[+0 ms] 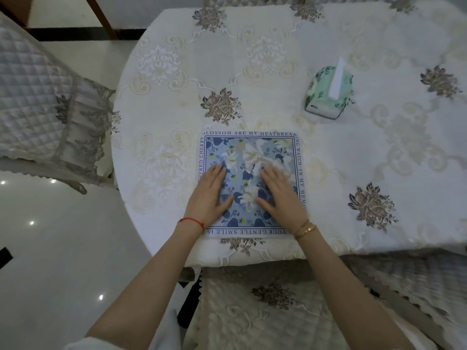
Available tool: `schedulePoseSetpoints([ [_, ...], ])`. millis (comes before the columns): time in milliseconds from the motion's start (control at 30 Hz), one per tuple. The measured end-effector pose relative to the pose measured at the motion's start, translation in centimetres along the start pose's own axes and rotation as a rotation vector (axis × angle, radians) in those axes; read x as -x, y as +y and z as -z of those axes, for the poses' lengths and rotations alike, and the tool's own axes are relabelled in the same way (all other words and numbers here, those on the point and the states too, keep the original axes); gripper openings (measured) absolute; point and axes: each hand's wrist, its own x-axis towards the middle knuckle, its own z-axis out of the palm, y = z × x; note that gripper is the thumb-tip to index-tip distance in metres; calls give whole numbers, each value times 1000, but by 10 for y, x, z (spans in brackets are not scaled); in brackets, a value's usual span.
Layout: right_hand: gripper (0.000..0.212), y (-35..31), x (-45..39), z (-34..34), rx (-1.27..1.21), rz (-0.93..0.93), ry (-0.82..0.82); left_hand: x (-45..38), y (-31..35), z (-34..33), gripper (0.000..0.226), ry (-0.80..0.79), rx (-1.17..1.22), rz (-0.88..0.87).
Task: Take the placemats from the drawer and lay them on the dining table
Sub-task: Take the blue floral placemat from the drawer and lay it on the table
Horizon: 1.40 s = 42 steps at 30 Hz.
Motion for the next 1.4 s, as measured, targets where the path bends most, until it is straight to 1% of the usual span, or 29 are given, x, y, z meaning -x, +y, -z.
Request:
schedulePoseSetpoints([
  [100,74,-2,10,-10,-4,12,-9,19,3,-12,75,-19,-1,10],
  [267,75,20,29,9,-47,-57,11,32,-9,-7,78,-11,-18,49],
  [433,78,35,56,16,-51,-187,83,48,-17,1,83,-11,-7,86],
  [533,77,13,67,6,-56,-117,95,58,-7,-1,77,-7,-9,34],
  [633,78,-18,72,-16,-41,-35,15,71,10,-16,77,-18,1,-30],
  [733,77,-29,75,-33,3,7,-15,81,19,-28,77,-19,10,-11],
  [867,75,-16,84,-27,24,-14,-17,89,14,-27,77,5,-18,20],
  [1100,71,17,117,-3,-35,-107,42,101,1,-16,77,43,-3,54],
  [1233,71,18,111,9,-87,-163,95,93,5,-9,75,66,28,58],
  [1333,74,11,83,17,-84,-122,121,69,11,-1,74,86,31,18],
  [1400,72,2,55,17,-69,-89,89,47,15,3,72,77,39,5],
])
